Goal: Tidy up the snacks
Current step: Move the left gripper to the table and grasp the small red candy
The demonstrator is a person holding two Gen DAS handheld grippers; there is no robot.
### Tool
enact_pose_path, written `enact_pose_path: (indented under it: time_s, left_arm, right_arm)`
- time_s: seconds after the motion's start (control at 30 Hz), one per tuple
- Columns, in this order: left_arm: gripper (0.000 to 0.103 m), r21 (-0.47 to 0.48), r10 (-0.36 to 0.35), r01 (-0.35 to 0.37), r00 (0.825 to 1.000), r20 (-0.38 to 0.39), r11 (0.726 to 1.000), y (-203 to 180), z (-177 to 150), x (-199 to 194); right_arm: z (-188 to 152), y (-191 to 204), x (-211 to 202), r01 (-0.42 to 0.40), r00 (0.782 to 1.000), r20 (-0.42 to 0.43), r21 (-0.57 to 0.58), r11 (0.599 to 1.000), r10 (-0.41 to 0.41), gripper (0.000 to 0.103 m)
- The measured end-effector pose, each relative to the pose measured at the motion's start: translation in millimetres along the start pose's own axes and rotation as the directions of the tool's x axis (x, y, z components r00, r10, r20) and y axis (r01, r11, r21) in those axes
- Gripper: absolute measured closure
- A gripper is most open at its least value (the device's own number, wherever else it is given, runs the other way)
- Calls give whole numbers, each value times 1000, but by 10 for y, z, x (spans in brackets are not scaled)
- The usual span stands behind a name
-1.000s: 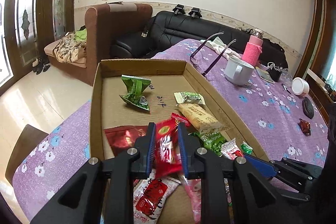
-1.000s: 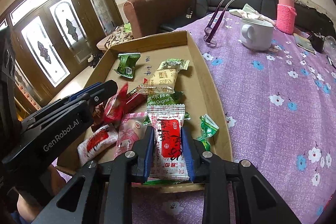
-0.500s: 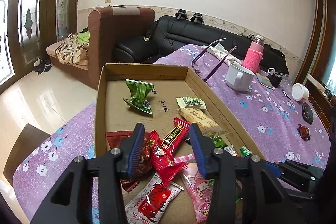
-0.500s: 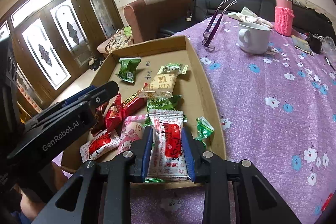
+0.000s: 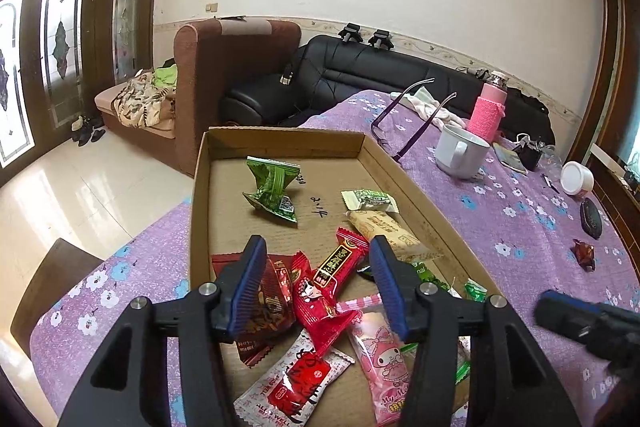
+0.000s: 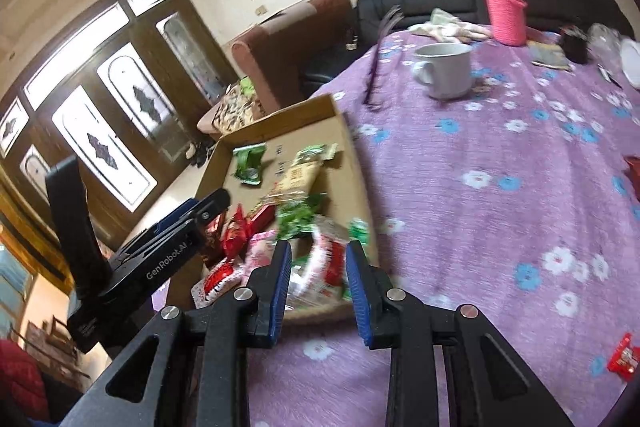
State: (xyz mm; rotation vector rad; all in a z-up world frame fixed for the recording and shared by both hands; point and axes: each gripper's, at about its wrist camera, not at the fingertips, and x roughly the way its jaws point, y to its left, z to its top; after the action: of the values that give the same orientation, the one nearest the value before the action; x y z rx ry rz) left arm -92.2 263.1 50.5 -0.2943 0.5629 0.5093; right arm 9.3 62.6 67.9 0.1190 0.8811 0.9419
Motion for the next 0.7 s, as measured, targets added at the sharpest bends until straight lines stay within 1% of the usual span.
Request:
enact_pose_path:
  time_s: [0.2, 0.3, 0.4, 0.5, 0.6, 0.63, 0.67, 0.7]
  left_arm:
    - [49, 30, 31, -31, 999, 13, 999, -70, -8, -10]
    - [47, 43, 26, -27, 1000, 11, 999, -94, -10, -18]
    - [47, 62, 17, -18, 1000, 8, 998, -152, -10, -67]
    - [47, 98, -25, 24, 1000, 5, 995, -303, 2, -185]
    - [47, 176, -75, 71, 997, 15, 982, -624, 13, -375]
    - [44, 203, -98, 92, 995, 16, 975, -741, 8, -430]
    - [38, 236, -127, 120, 992, 13, 964, -894, -8, -487]
    - [36, 265, -154, 148, 988, 2, 953, -1033, -25, -523]
  right_arm:
    - [-49, -428, -330, 34, 999, 18, 74, 997, -36, 72]
    - [-85, -719, -523, 45, 999, 22, 127, 991, -48, 72]
    - [-110, -988, -731, 76, 996, 27, 160, 984, -81, 72]
    - [-118, -1352, -1021, 141, 987, 52, 194, 971, -154, 72]
    - [-136, -1758, -1259, 167, 977, 83, 275, 947, -196, 72]
    - [-140, -1870, -1305, 177, 973, 91, 299, 938, -212, 72]
    - [-163, -2008, -1350, 189, 967, 99, 332, 924, -234, 71]
    - [-184, -2114, -1382, 193, 963, 106, 358, 913, -246, 71]
